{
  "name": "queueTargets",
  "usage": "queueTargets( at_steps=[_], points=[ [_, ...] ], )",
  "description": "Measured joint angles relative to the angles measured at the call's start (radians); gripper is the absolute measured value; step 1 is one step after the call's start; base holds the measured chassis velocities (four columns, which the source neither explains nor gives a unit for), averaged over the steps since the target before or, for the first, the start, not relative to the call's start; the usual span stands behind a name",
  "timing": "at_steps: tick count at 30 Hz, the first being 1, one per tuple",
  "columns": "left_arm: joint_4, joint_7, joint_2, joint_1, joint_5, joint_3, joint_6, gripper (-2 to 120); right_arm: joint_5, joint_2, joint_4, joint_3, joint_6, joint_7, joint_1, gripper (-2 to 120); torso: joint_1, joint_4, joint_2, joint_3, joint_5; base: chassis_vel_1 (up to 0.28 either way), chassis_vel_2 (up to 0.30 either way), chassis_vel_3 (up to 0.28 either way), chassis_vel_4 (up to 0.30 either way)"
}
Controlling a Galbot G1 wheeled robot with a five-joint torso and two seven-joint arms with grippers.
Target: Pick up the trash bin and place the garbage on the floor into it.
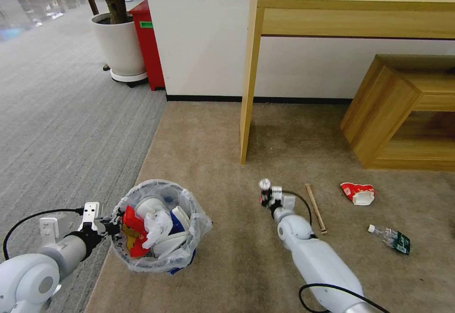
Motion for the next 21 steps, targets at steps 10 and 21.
queueTargets(
  at_steps=[10, 21],
  points=[
    [-0.03, -0.051, 0.038, -0.034, -0.021, 0.059, 0.0, 0, 0.211, -0.242, 0.561, -0.089, -0.134, -0.034, 0.095, 10, 0.0, -0.0001, 0.0, 0.0, -0.0002, 0.0, 0.0, 0.0, 0.0],
    [-0.014, -0.127, 0.122, -0.09, -0.076, 0.195, 0.0, 0, 0.488, -0.308, 0.776, -0.444, -0.293, 0.001, 0.322, 10, 0.0, 0.0002, 0.0, 0.0, 0.0, 0.0, 0.0, 0.0, 0.0]
  ],
)
